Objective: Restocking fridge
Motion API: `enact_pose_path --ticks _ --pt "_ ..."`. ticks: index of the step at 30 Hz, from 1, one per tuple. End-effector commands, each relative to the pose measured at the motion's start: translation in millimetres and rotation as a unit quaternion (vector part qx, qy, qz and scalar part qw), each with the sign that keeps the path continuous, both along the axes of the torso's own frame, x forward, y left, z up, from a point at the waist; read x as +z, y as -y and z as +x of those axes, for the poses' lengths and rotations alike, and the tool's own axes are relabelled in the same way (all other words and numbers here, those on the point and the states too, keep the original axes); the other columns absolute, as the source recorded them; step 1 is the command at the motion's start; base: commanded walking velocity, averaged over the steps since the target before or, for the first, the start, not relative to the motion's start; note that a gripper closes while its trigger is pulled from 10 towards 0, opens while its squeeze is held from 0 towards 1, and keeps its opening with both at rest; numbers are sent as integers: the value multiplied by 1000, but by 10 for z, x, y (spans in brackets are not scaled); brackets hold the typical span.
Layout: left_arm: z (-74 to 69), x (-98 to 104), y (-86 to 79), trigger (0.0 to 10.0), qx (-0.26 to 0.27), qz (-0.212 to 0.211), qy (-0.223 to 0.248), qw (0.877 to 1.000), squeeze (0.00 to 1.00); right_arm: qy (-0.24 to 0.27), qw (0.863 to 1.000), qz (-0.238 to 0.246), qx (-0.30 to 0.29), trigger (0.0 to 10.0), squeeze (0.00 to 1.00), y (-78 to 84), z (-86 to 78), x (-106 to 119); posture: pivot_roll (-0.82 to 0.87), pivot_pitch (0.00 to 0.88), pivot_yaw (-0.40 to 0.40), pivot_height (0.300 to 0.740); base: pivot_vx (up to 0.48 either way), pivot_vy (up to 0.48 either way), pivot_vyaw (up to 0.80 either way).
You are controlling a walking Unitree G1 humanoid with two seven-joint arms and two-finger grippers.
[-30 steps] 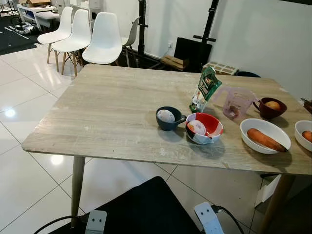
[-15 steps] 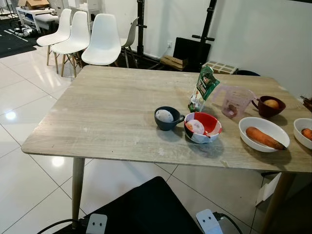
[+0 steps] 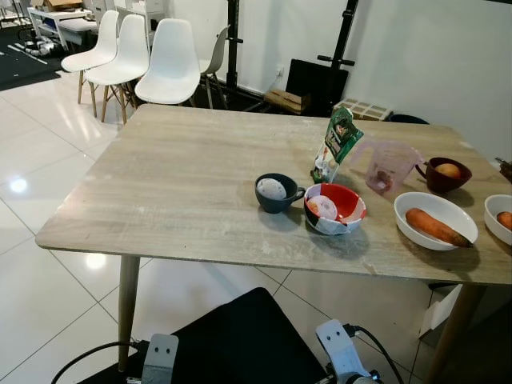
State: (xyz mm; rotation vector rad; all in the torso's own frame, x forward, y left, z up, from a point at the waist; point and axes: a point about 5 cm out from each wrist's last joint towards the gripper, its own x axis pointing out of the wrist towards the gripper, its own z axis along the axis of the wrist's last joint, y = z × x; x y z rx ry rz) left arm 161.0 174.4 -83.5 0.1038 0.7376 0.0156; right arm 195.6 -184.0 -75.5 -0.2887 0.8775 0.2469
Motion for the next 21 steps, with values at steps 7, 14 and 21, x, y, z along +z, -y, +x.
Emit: enact_pose_path --ticks 7,14,21 --pt "202 151 40 10000 -79 8 63 995 0 50 998 44 5 10000 0 49 274 189 -73 0 -71 700 0 0 0" --pt "193 154 170 10000 -167 15 64 984 0 39 994 61 83 10000 0 42 277 222 -68 0 -83 700 0 0 0" --pt "167 163 138 10000 -157 13 74 985 0 32 976 126 173 10000 0 179 152 285 -66 0 -84 700 0 0 0"
